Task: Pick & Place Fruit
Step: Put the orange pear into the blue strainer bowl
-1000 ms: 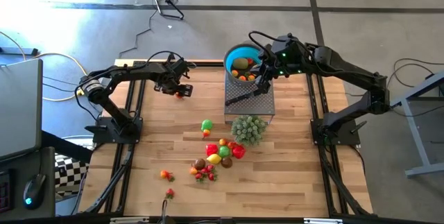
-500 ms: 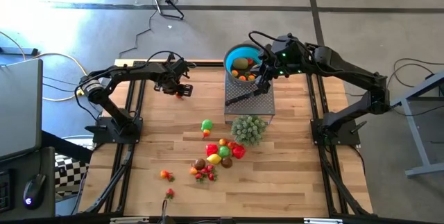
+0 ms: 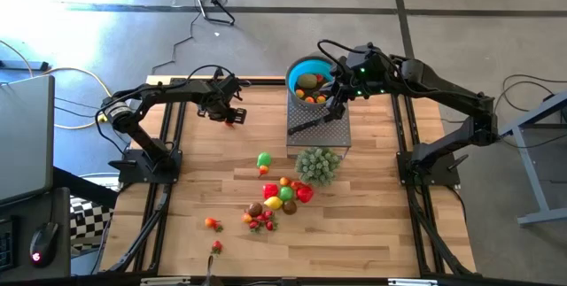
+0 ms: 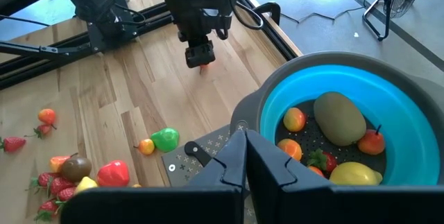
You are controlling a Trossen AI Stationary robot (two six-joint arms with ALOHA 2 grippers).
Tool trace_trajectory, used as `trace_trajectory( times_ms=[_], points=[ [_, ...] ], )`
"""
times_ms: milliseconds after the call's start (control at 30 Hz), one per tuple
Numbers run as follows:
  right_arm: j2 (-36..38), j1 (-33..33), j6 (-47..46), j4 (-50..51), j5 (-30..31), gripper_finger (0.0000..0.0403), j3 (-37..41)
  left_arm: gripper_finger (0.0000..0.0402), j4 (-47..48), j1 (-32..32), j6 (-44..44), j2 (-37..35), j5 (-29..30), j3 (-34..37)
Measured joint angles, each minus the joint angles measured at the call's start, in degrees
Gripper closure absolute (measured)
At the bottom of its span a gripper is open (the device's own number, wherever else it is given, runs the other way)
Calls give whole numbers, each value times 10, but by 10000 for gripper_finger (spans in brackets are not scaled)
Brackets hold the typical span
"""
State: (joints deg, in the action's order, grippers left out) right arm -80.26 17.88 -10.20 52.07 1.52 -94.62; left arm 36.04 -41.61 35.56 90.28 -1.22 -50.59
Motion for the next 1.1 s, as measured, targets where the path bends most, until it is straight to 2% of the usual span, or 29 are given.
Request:
trace_trajectory(
  times_ms=[200,433,767,933,1100],
  points=[
    [0,0,0,0,0,401,0,288,2,0,-8,0,-27,-5],
    [0,0,0,0,-2,401,0,288,2,0,-45,-1,-74,-57],
    [0,0,0,18,-3,401,0,288,9,0,-132,-1,-246,-186],
    [0,0,4,19,-20,401,0,288,60,0,-184,-1,-339,-265],
    [0,0,14,19,-36,401,0,288,111,0,-212,-1,-388,-350]
  ],
)
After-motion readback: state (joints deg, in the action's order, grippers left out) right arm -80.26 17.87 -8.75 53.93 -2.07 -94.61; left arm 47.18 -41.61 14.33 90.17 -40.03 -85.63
